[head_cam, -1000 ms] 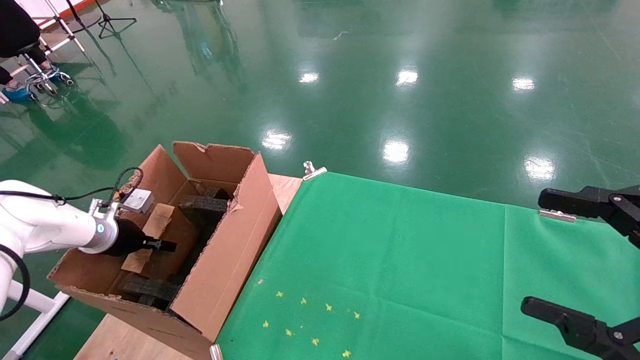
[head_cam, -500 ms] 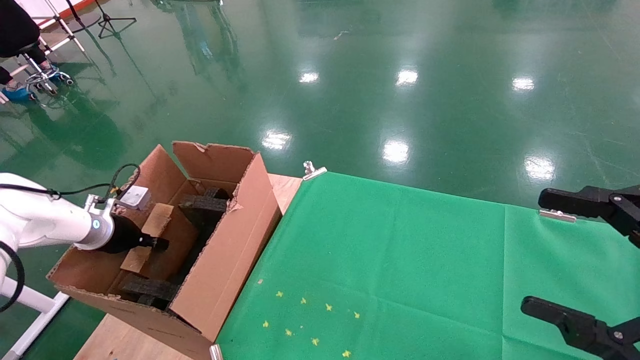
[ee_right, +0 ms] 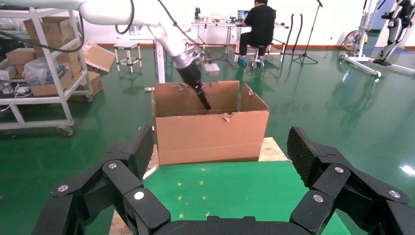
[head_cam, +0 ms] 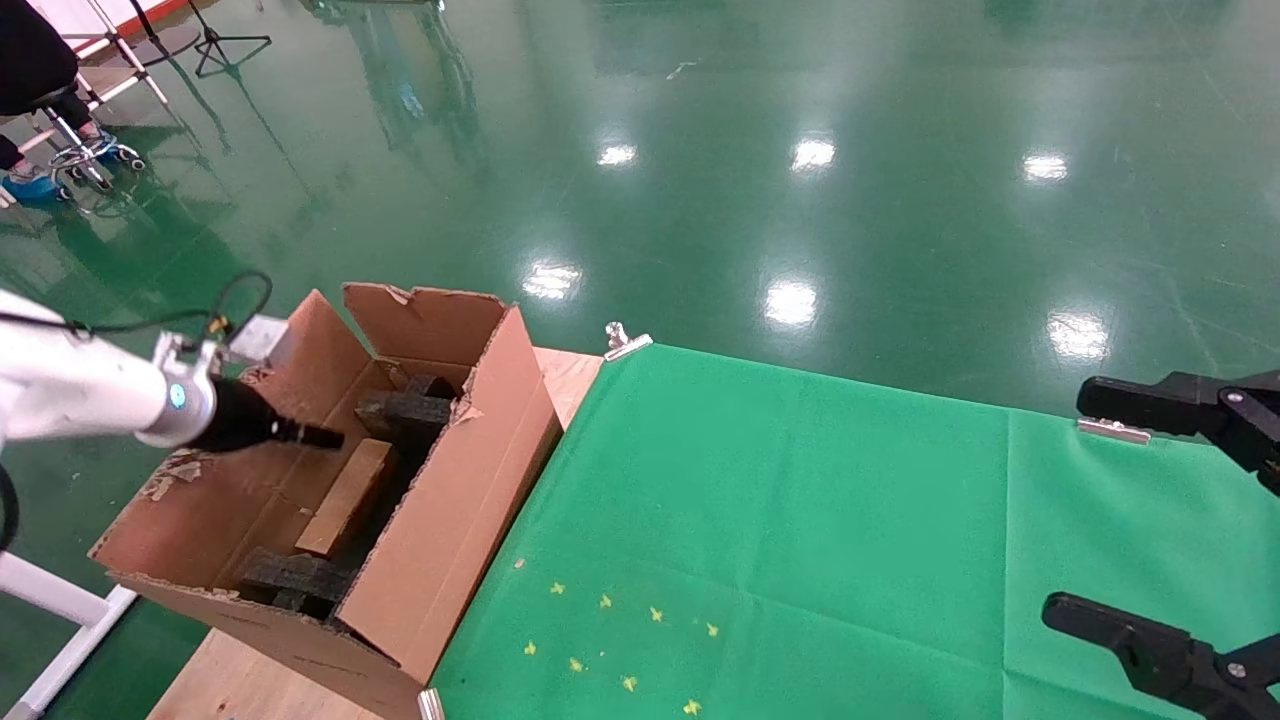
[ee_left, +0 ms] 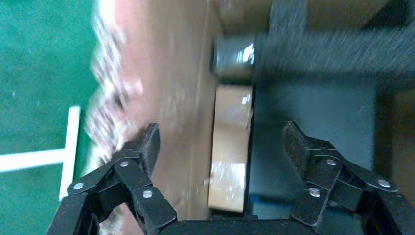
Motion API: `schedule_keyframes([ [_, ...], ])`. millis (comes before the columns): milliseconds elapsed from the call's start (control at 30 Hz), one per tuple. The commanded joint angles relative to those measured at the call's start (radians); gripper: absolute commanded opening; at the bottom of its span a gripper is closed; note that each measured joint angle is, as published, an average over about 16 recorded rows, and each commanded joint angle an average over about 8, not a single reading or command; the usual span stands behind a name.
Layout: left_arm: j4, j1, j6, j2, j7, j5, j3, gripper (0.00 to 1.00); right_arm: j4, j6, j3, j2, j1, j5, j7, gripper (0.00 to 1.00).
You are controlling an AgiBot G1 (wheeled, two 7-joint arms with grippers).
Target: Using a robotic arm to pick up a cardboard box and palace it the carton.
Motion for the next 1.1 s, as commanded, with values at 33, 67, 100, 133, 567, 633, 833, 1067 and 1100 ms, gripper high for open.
schedule_keyframes([
  [33, -0.013, -0.022, 0.011, -0.005, 0.005, -0.001, -0.001, 1.00, 0.000, 0.000, 0.000, 0.000, 0.000, 0.000, 0.000, 1.00],
  [67, -0.023, -0.035, 0.017, -0.009, 0.005, -0.005, -0.003, 1.00, 0.000, 0.000, 0.000, 0.000, 0.000, 0.000, 0.000, 1.00],
  [100, -0.035, -0.050, 0.024, -0.014, 0.003, -0.008, -0.006, 1.00, 0.000, 0.000, 0.000, 0.000, 0.000, 0.000, 0.000, 1.00],
  [133, -0.048, -0.064, 0.031, -0.020, 0.001, -0.012, -0.009, 1.00, 0.000, 0.000, 0.000, 0.000, 0.000, 0.000, 0.000, 1.00],
  [567, -0.329, -0.174, 0.277, -0.138, -0.135, -0.161, -0.097, 1.00, 0.000, 0.000, 0.000, 0.000, 0.000, 0.000, 0.000, 1.00],
  [633, -0.385, -0.163, 0.319, -0.159, -0.178, -0.216, -0.123, 1.00, 0.000, 0.000, 0.000, 0.000, 0.000, 0.000, 0.000, 1.00],
  [833, -0.505, -0.089, 0.419, -0.204, -0.290, -0.427, -0.225, 1.00, 0.000, 0.000, 0.000, 0.000, 0.000, 0.000, 0.000, 1.00],
  [1067, -0.536, -0.046, 0.454, -0.216, -0.317, -0.531, -0.277, 1.00, 0.000, 0.000, 0.000, 0.000, 0.000, 0.000, 0.000, 1.00],
  [1100, -0.535, -0.047, 0.452, -0.216, -0.314, -0.527, -0.275, 1.00, 0.000, 0.000, 0.000, 0.000, 0.000, 0.000, 0.000, 1.00],
])
